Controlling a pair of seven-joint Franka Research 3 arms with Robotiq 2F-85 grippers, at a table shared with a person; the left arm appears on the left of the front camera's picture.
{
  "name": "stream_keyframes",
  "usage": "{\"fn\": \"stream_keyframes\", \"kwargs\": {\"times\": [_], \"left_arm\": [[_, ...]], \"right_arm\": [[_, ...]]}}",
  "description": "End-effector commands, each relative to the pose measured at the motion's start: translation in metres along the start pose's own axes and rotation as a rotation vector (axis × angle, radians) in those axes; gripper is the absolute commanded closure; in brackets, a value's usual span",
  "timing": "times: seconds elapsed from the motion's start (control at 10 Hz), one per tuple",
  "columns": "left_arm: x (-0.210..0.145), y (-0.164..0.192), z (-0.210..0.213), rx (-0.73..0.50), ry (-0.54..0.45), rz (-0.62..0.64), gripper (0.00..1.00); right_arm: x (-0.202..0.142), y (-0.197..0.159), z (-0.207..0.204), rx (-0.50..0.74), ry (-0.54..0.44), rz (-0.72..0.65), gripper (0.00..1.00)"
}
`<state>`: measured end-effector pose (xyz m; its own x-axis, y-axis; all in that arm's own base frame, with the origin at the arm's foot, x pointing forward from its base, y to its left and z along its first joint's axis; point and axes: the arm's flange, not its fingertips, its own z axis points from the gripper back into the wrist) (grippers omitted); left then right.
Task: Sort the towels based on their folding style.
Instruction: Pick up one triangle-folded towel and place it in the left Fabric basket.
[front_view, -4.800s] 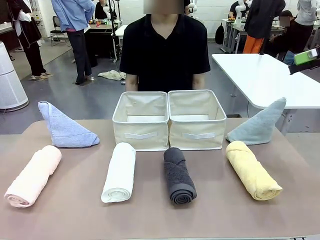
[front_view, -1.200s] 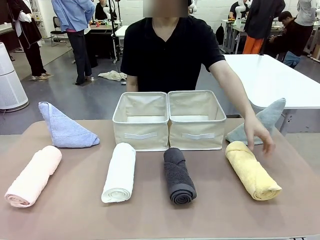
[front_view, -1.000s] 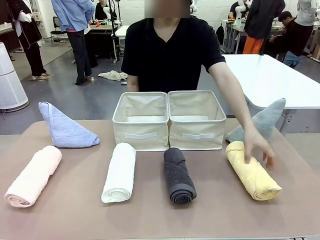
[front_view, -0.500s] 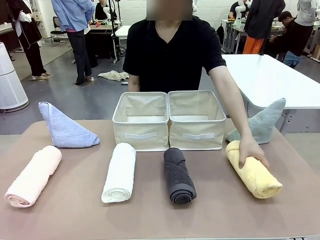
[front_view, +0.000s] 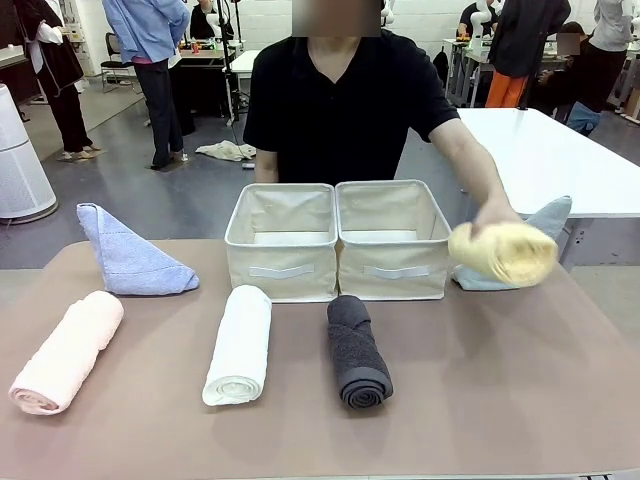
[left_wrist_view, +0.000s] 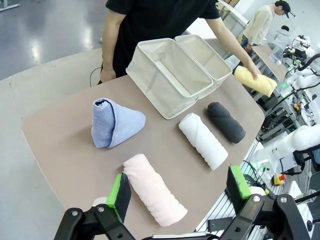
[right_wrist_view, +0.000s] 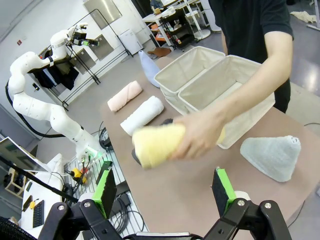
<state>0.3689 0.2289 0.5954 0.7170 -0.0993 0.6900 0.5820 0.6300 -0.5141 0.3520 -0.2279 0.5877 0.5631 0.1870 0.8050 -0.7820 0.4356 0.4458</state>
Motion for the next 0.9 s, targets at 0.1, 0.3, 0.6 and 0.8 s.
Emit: {"fn": "stream_keyframes", "kwargs": {"times": [0.1,0.3,0.6,0.8], "left_arm": [[-0.0008,-0.0004,-0.001,-0.014,-0.023,-0.005,0.0],[-0.0008,-0.0004,-0.001,-0.014,-0.023,-0.005,0.0],[-0.0008,-0.0004,-0.001,-0.014,-0.023,-0.005,0.0],[-0.0008,-0.0004,-0.001,-0.014,-0.023,-0.005,0.0]], "right_arm": [[0.0004,0.0012,-0.0002,-0.001,-0.012,0.012,0.0],[0.0004,0.0012,-0.0002,-0.001,-0.012,0.012,0.0],[0.0004,0.0012,-0.0002,-0.001,-0.012,0.012,0.0],[0.0004,0.0012,-0.0002,-0.001,-0.012,0.012,0.0]]}}
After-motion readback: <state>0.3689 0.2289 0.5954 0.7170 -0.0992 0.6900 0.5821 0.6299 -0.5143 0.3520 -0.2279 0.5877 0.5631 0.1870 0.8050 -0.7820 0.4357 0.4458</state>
